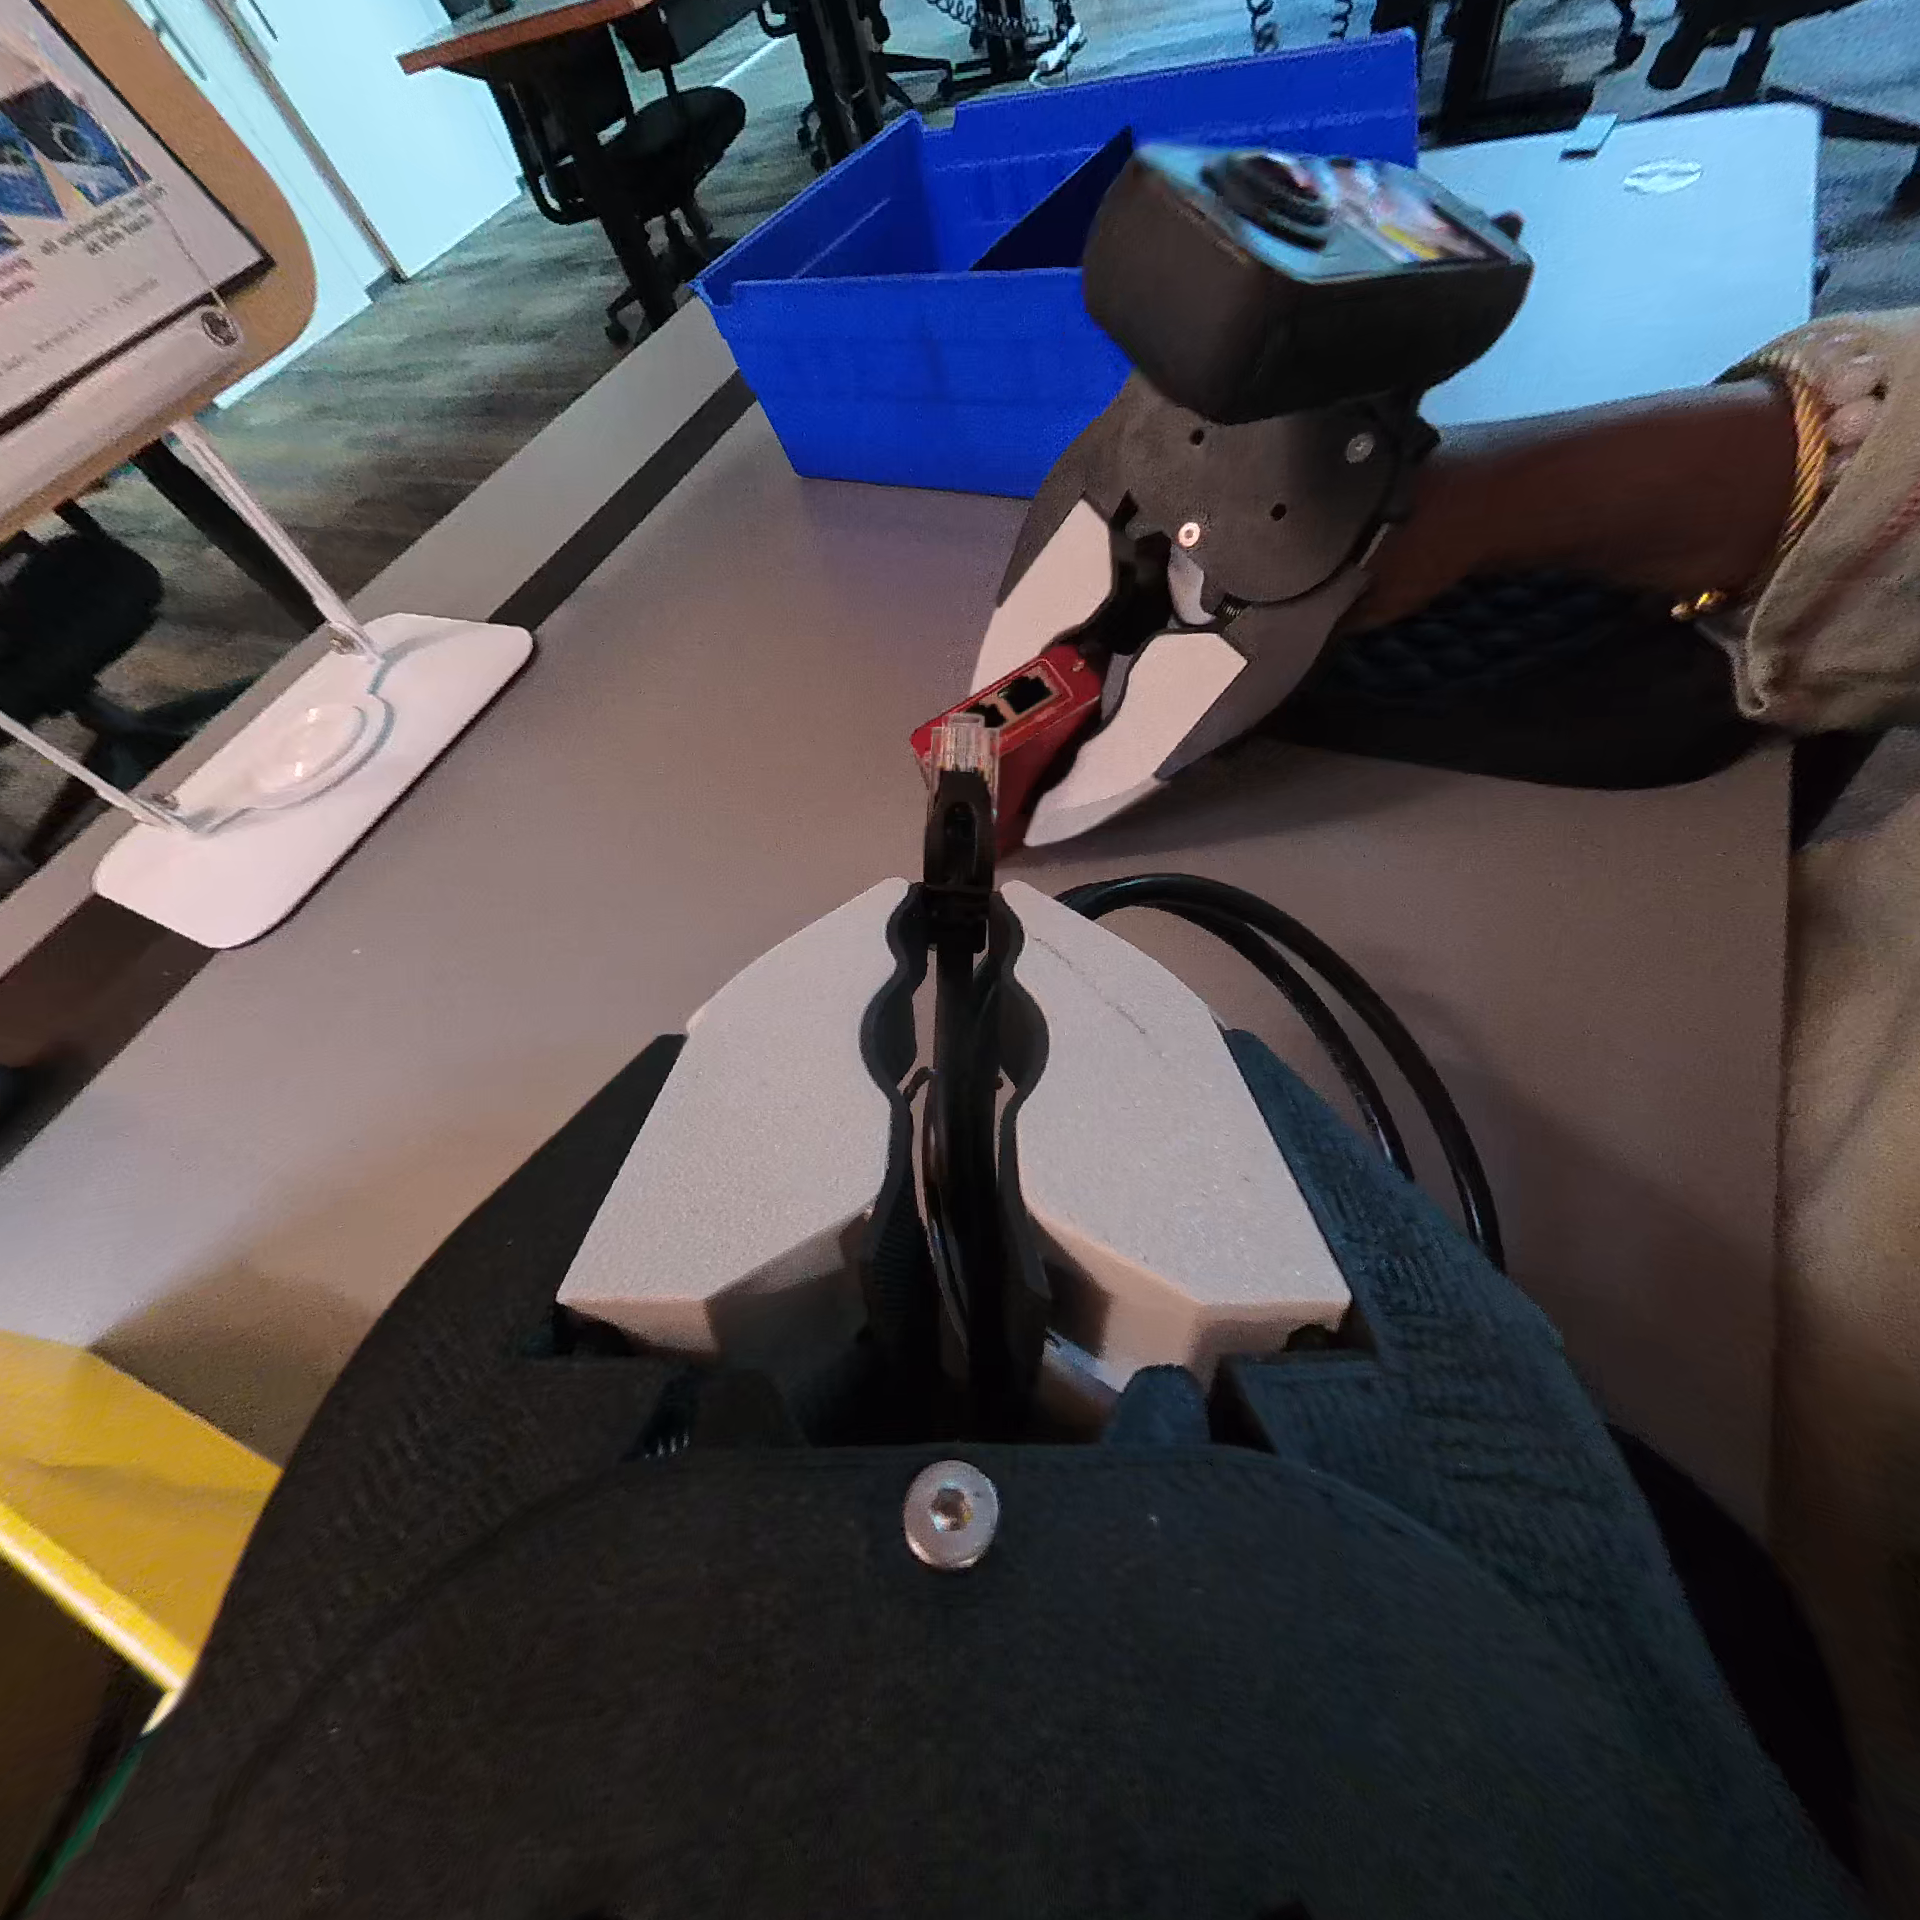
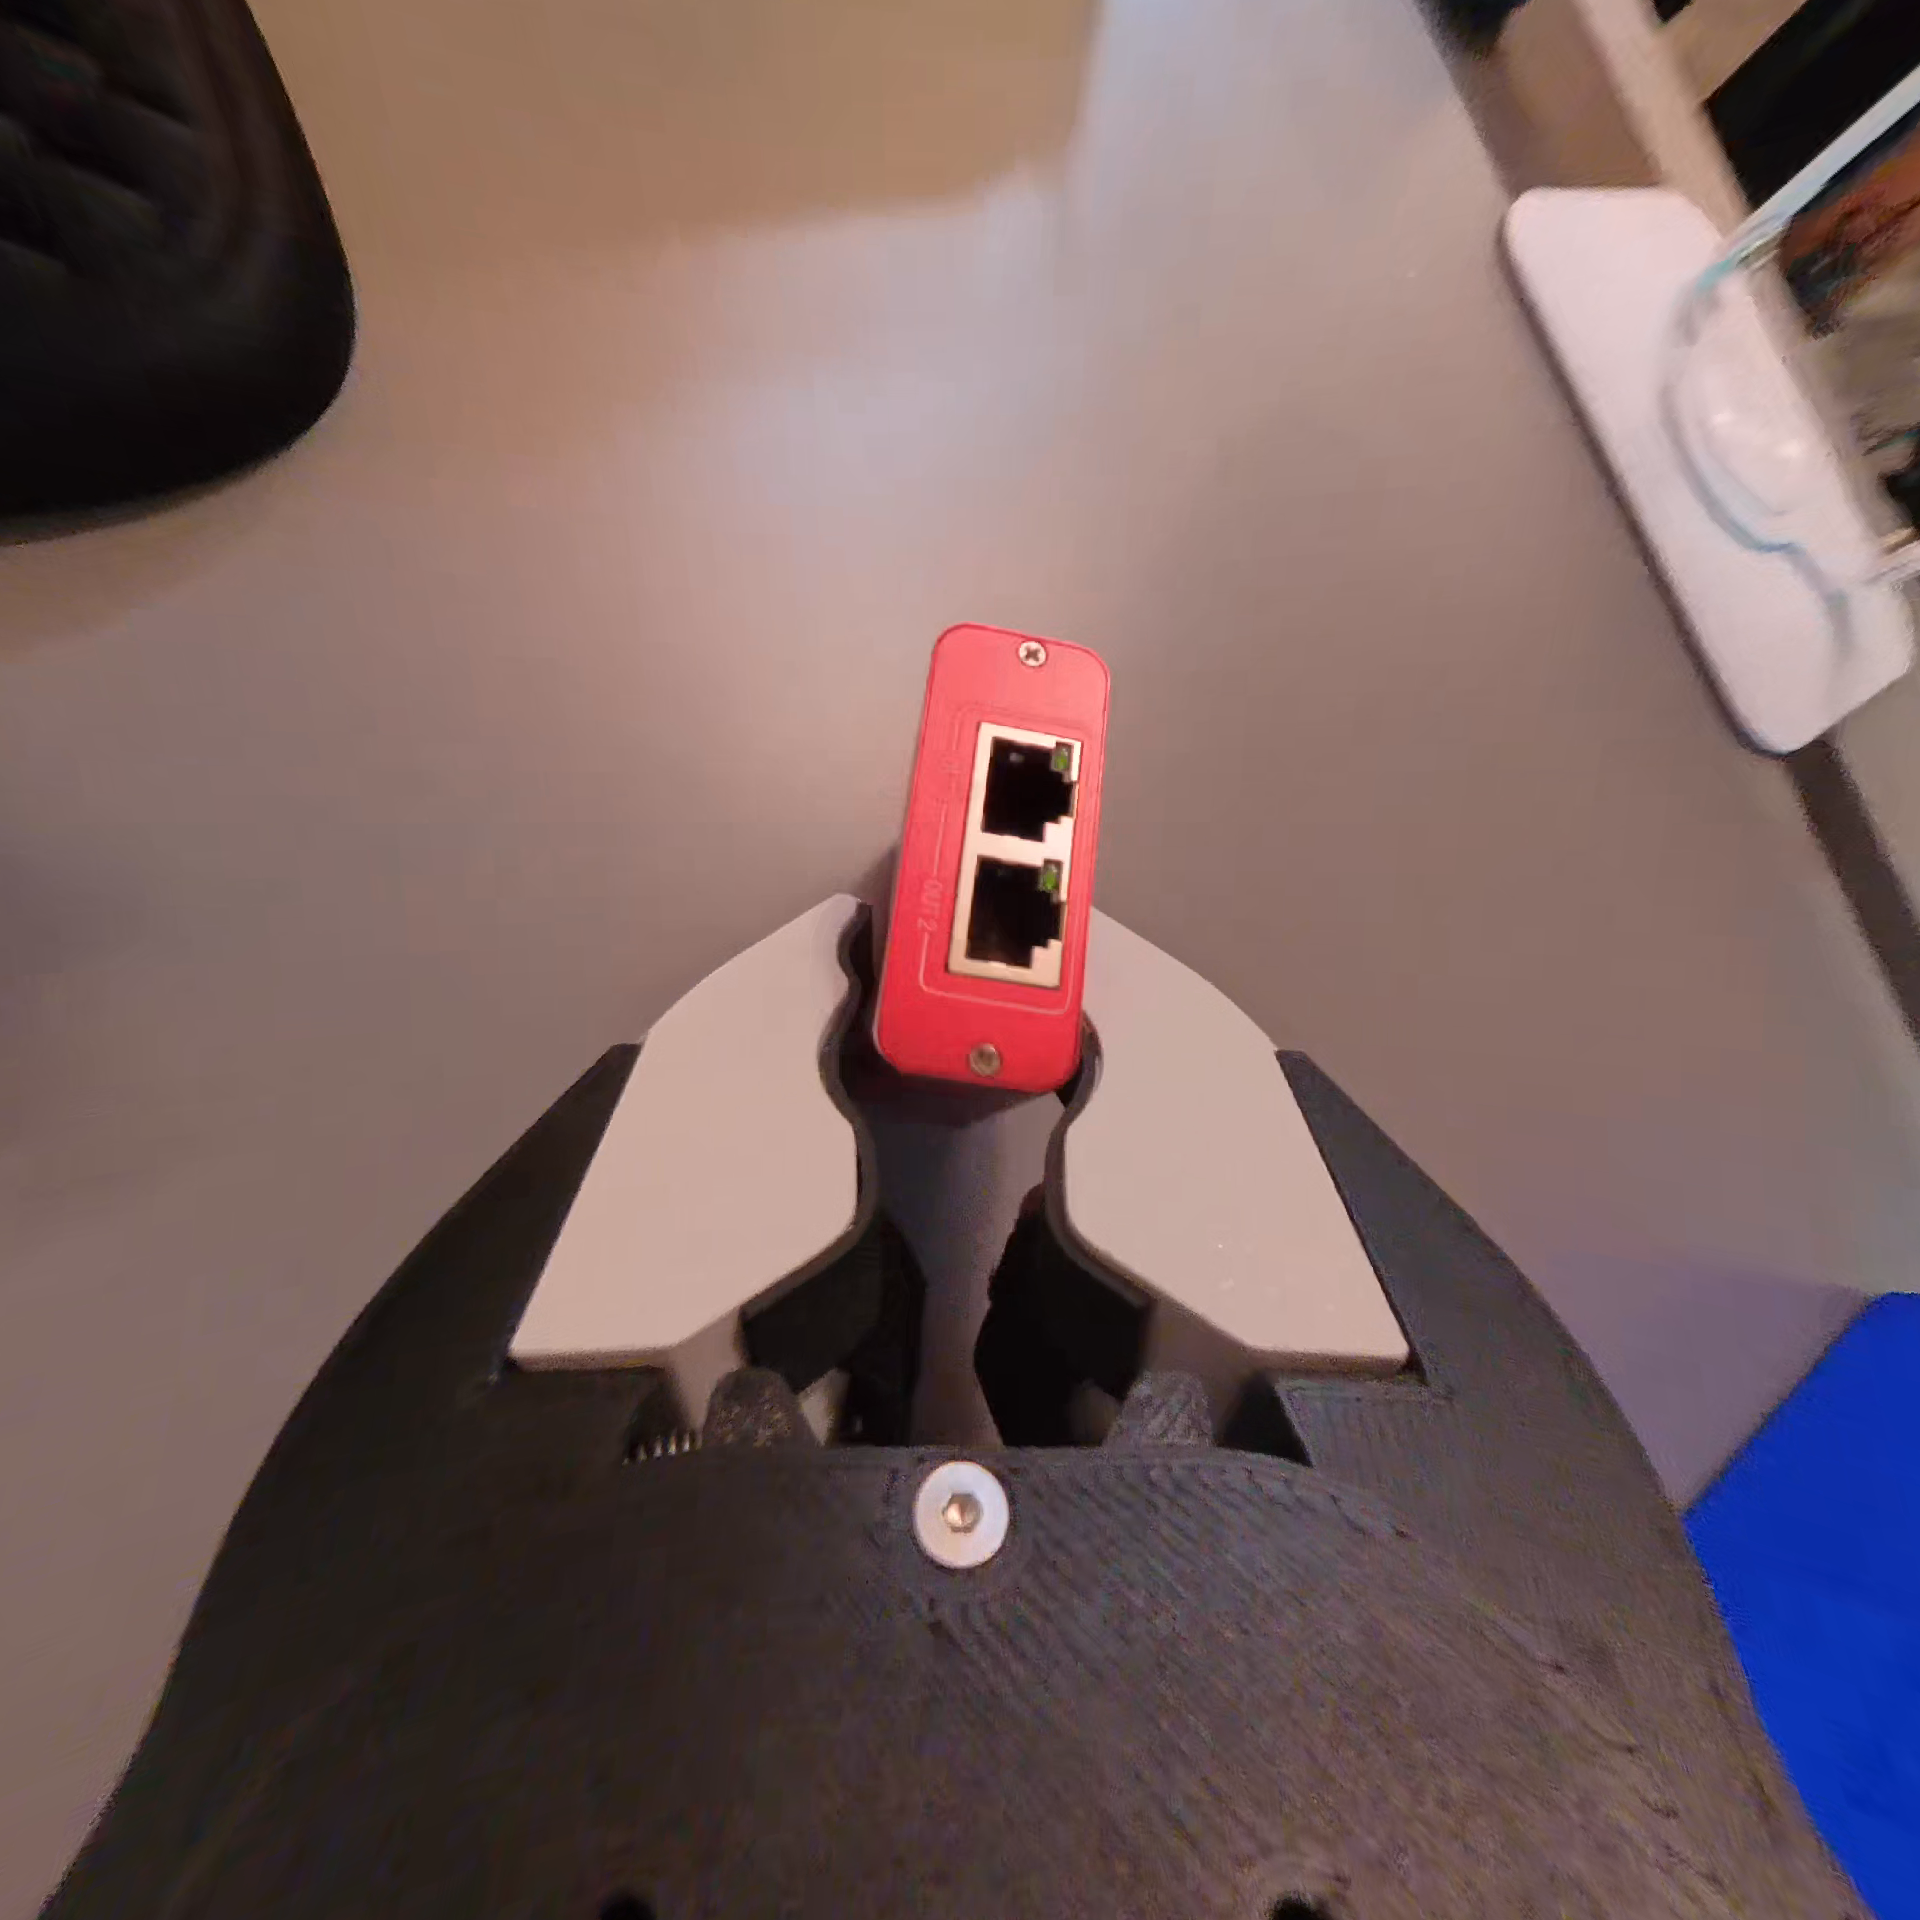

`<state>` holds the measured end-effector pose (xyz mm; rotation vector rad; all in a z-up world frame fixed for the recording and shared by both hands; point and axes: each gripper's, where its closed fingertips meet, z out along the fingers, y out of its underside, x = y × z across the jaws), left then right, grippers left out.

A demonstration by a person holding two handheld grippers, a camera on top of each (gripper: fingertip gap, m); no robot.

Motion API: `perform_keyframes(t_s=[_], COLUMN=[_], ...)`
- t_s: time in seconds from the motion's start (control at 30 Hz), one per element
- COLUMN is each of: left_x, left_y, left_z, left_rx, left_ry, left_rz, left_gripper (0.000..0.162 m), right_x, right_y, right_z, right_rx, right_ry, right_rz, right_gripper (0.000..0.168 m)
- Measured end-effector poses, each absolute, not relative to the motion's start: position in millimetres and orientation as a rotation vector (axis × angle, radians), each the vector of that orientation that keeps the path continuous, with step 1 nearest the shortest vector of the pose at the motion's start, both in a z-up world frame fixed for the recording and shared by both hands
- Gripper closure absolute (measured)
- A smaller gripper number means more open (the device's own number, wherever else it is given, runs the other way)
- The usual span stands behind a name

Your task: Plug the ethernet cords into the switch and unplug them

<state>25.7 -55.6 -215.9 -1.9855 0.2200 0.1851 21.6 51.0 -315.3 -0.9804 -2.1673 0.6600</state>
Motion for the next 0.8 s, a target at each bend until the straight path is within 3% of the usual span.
perform_keyframes(t_s=[0.13, 0.33, 0.47, 0.8], left_x=[27, 23, 20, 23], left_y=[-54, -46, -38, -24], left_z=[-224, -239, -238, -245], left_rx=[-2.017, -2.137, -2.171, -2.202], left_ry=[0.16, 0.066, -0.004, -0.073], left_rz=[0.093, 0.119, 0.188, 0.182], left_gripper=[0.151, 0.151, 0.151, 0.151], right_x=[18, 18, 12, 7], right_y=[52, 42, 46, 45], right_z=[-278, -212, -221, -232], right_rx=[-0.716, -0.198, -0.158, -0.257], right_ry=[-1.982, -1.697, -1.731, -1.775], right_rz=[0.566, 0.017, -0.212, -0.291], right_gripper=[0.139, 0.139, 0.139, 0.14])
